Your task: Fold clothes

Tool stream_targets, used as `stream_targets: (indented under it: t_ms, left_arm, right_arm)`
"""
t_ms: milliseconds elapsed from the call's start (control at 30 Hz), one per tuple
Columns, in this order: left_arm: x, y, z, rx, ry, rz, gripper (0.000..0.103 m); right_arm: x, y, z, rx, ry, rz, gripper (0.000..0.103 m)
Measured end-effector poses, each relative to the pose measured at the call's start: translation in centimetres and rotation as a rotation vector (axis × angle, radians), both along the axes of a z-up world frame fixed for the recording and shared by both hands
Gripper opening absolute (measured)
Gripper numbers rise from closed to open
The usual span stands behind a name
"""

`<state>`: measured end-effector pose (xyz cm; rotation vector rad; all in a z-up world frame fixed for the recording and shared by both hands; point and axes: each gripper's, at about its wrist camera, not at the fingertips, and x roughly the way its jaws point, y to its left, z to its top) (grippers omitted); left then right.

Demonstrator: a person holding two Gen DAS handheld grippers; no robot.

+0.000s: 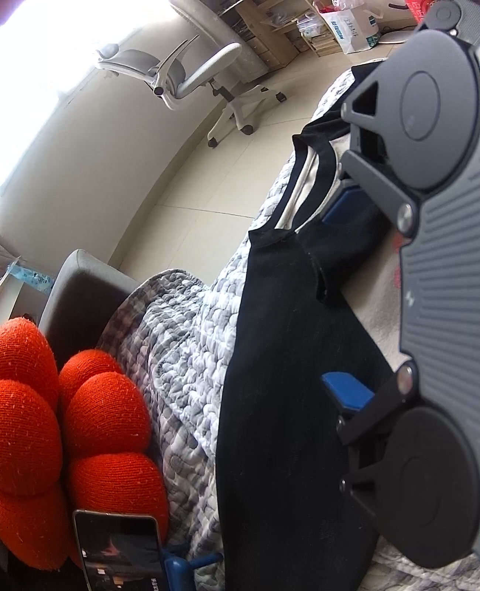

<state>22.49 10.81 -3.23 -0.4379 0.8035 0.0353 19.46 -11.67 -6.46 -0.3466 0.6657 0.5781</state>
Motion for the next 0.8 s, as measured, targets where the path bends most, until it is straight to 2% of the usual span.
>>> stream_targets:
  t_ms: [33,200,367,400,533,633,700,800]
  left_arm:
    - [0.0,0.0,0.0,-0.002,0.001,-0.001,0.088]
    - [0.0,0.8,0.0,-0.031,0.002,0.009,0.088]
    - [0.0,1.1,-0.1,-0.067,0.012,0.009,0.088]
    - [-0.1,1.1,-0.1,-0.068,0.013,0.008,0.088]
    - [-0.2,1.3,-0.1,-0.077,0.014,0.004,0.088]
    - [-0.3,1.5,-0.2,-0.086,0.022,-0.007,0.088]
    - [-0.3,1.6,-0.2,-0.089,0.023,-0.012,0.088]
    - [-0.3,1.9,-0.2,-0.094,0.025,-0.018,0.088]
  right_arm:
    - [0.0,0.2,-0.1,0.022,0.05,0.035,0.053]
    - [-2.1,1.2,1.2,0.058,0.115,0.214,0.053]
    - [-2.3,1.7,1.4,0.086,0.175,0.274,0.051]
    - [-2.2,1.7,1.5,0.108,0.172,0.266,0.051]
    - [-0.2,1.6,2.1,0.203,0.099,0.092,0.052]
    - [1.9,0.8,1.3,0.297,0.139,-0.04,0.052]
    - [2.3,1.4,0.4,0.289,0.171,-0.041,0.052]
    - [0.5,3.6,0.4,0.228,0.173,0.105,0.053]
